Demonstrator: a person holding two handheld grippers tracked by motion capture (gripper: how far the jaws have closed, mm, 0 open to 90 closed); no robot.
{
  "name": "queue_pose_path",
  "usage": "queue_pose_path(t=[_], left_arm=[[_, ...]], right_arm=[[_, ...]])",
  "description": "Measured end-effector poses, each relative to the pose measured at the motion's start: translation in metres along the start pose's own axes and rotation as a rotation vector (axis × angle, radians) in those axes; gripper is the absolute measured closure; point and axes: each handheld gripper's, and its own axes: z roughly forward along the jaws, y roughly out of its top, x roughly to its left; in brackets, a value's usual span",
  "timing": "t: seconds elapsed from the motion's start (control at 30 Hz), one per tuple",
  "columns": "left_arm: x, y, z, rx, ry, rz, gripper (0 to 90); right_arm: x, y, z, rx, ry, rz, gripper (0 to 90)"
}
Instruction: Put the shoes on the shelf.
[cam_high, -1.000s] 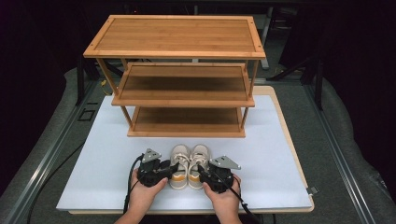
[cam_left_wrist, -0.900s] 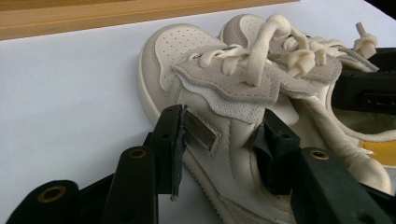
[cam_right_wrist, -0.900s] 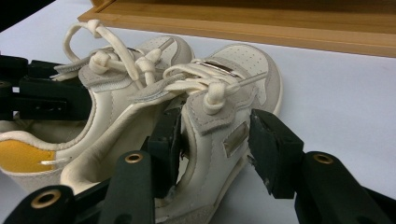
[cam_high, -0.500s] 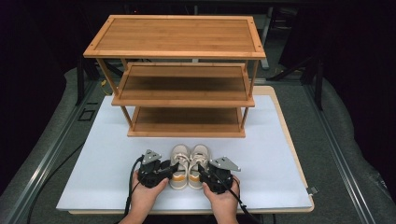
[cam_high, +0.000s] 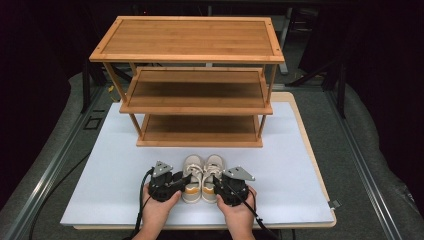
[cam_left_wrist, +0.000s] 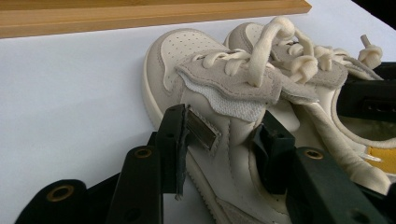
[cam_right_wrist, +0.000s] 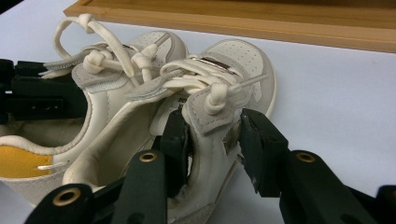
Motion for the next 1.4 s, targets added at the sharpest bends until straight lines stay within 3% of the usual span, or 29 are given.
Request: queue_pose_path(t=[0.1, 0.13, 0.17, 0.2, 0.43, 0.57, 1.0, 1.4], left_arm=[[-0.0006, 0.0018, 0.0006, 0.010, 0.003, 0.012, 60.5], [0.0000, 0.0024, 0.0010, 0.012, 0.002, 0.013, 60.9], [0.0005, 0.0026, 0.0013, 0.010, 0.001, 0.009, 60.9], [0.0008, 0.0028, 0.0016, 0.008, 0.002, 0.007, 61.1], [0.0021, 0.0022, 0.0021, -0.003, 0.005, -0.005, 61.4], [-0.0028, 0.0015, 0.0023, -0.008, 0.020, -0.007, 62.0], [-0.0042, 0.0050, 0.0012, -0.002, 0.015, -0.022, 62.9], [-0.0027, 0.0088, -0.0046, -0.016, 0.013, -0.028, 62.9]], right_arm=[[-0.0010, 0.0021, 0.0006, 0.013, 0.005, -0.038, 65.6], [-0.0067, 0.0039, 0.0013, 0.013, 0.070, -0.046, 66.8], [-0.0067, 0.0039, 0.0013, 0.013, 0.070, -0.046, 66.8], [-0.0051, 0.0041, 0.0015, 0.012, 0.024, -0.050, 67.6], [-0.0046, 0.0032, 0.0002, 0.005, 0.026, -0.064, 68.9], [-0.0005, 0.0023, 0.0007, -0.004, -0.002, -0.048, 69.1], [-0.0014, -0.0007, -0.0014, -0.029, 0.013, 0.002, 69.9], [0.0014, 0.0028, -0.0029, -0.043, 0.015, 0.016, 69.9]])
